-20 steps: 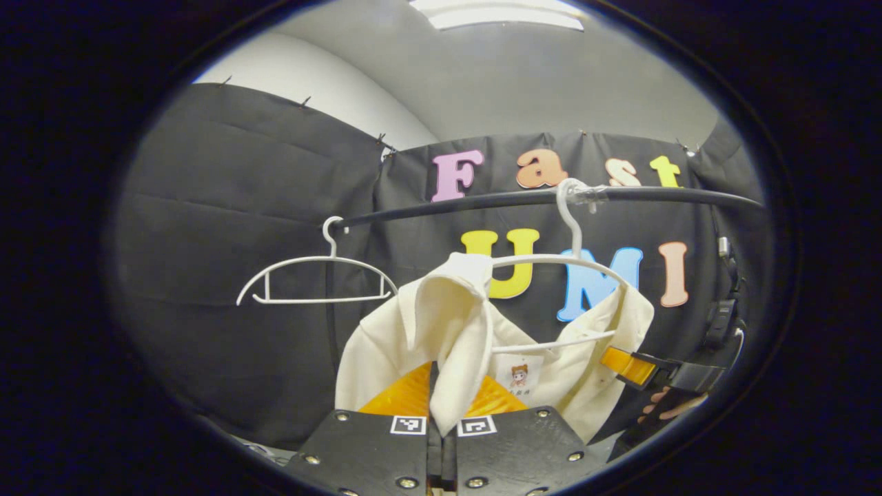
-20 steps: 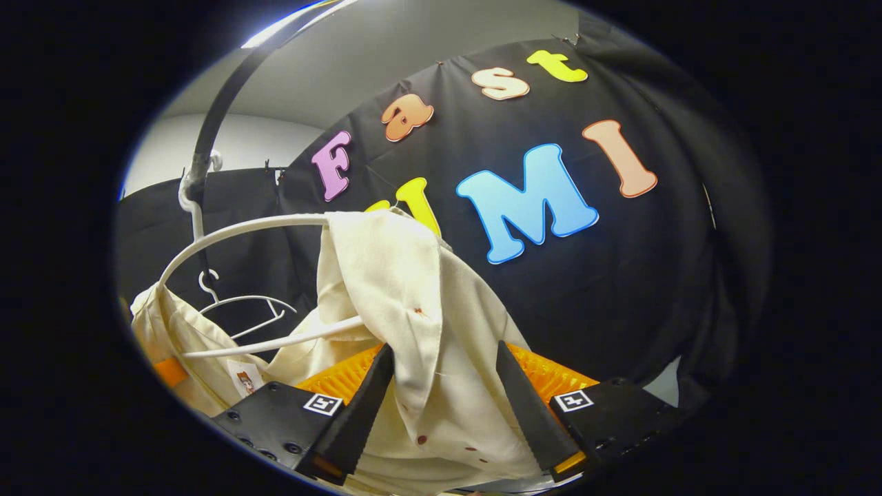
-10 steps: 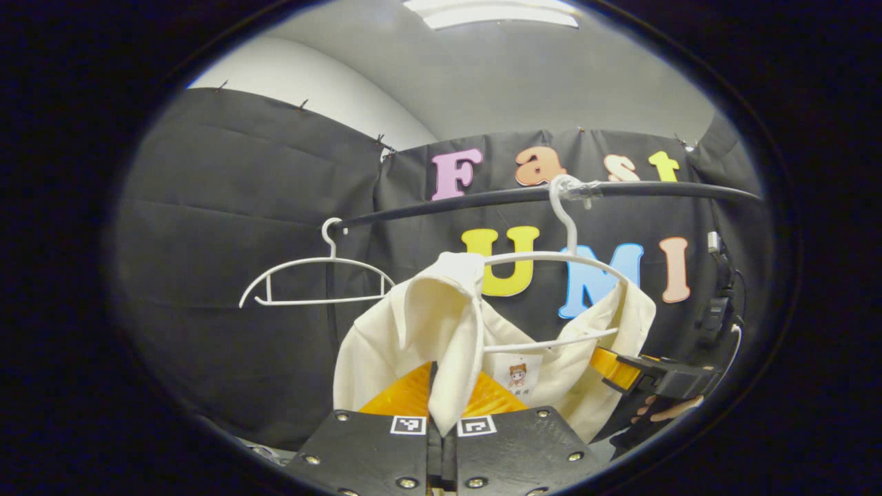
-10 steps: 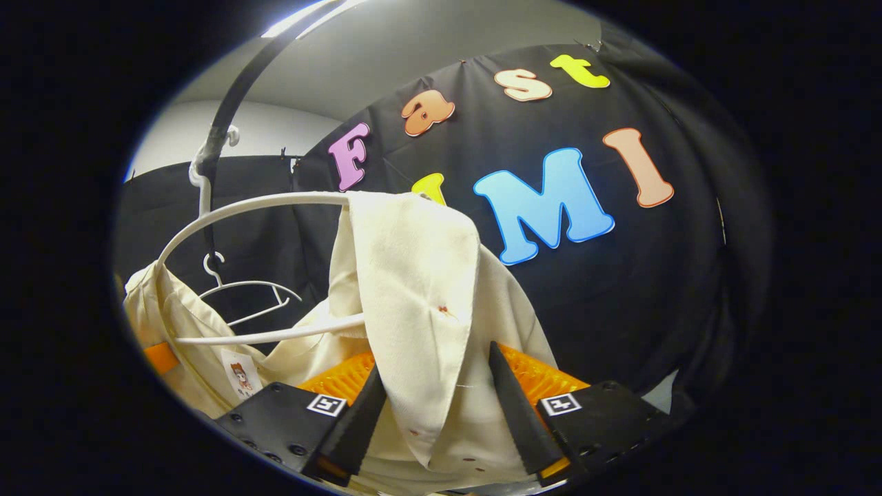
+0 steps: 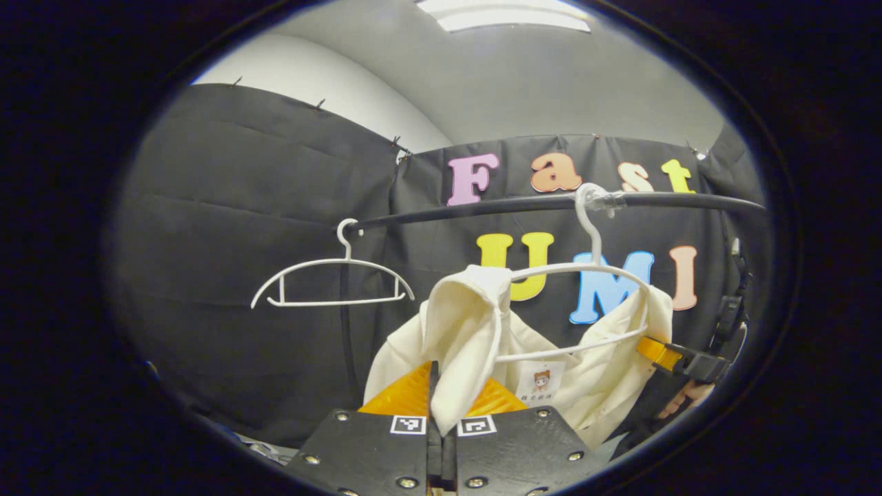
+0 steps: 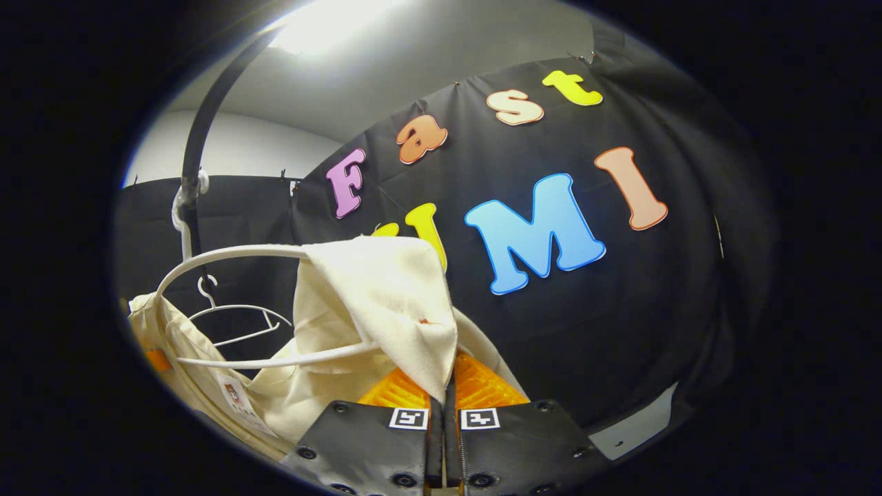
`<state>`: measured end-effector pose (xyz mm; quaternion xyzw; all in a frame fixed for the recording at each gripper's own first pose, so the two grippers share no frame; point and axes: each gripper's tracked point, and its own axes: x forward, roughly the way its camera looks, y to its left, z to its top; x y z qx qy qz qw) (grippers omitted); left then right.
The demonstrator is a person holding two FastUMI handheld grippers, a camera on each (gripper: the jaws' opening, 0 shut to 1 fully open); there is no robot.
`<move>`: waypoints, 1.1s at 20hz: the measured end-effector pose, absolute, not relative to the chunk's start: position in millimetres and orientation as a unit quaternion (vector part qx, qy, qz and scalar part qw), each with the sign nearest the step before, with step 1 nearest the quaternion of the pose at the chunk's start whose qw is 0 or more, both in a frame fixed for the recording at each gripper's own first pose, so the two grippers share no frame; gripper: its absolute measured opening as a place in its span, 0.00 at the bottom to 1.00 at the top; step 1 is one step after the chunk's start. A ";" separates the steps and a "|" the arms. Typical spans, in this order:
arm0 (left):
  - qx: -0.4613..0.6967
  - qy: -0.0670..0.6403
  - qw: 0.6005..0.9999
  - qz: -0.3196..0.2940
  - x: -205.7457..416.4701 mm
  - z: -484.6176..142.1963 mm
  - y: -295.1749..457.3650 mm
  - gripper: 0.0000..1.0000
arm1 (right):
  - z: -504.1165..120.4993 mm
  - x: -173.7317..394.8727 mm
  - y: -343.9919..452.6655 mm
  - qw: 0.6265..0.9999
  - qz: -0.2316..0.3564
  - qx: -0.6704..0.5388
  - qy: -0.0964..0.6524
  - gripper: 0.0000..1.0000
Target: Grasp the clothes on the hanger with both hands and then place them into the laundry hamper below.
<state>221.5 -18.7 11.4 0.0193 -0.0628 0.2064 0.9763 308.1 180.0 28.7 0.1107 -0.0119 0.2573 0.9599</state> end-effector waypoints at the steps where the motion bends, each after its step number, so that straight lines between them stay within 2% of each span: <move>1: 0.016 -0.064 0.976 0.209 221.2 11.5 -14.1 0.02 | 33.9 307.7 176.8 0.961 0.251 0.112 -0.021 0.03; 2: 0.013 -0.066 0.976 0.209 223.3 9.9 -9.4 0.02 | 37.6 309.0 174.7 0.962 0.246 0.112 -0.030 0.00; 3: 0.013 -0.069 0.975 0.212 223.6 11.8 -6.5 0.02 | 38.4 310.2 175.0 0.963 0.243 0.111 -0.034 0.03; 5: 0.015 -0.077 0.972 0.220 221.2 18.3 2.7 0.01 | 42.0 314.0 173.1 0.965 0.235 0.110 -0.041 0.00; 7: 0.012 -0.082 0.972 0.219 218.6 22.3 10.5 0.02 | 44.6 319.2 171.6 0.966 0.226 0.114 -0.045 0.03; 13: -0.025 -0.091 0.970 0.223 191.9 20.4 52.0 0.02 | 34.5 331.5 160.7 0.964 0.224 0.143 -0.016 0.03; 17: -0.086 -0.059 0.971 0.216 176.0 -11.2 86.2 0.01 | 30.4 320.4 150.3 0.958 0.244 0.148 -0.004 0.03; 22: -0.118 -0.028 0.975 0.185 199.4 -49.9 79.9 0.02 | 33.9 339.9 143.2 0.960 0.223 0.167 -0.013 0.03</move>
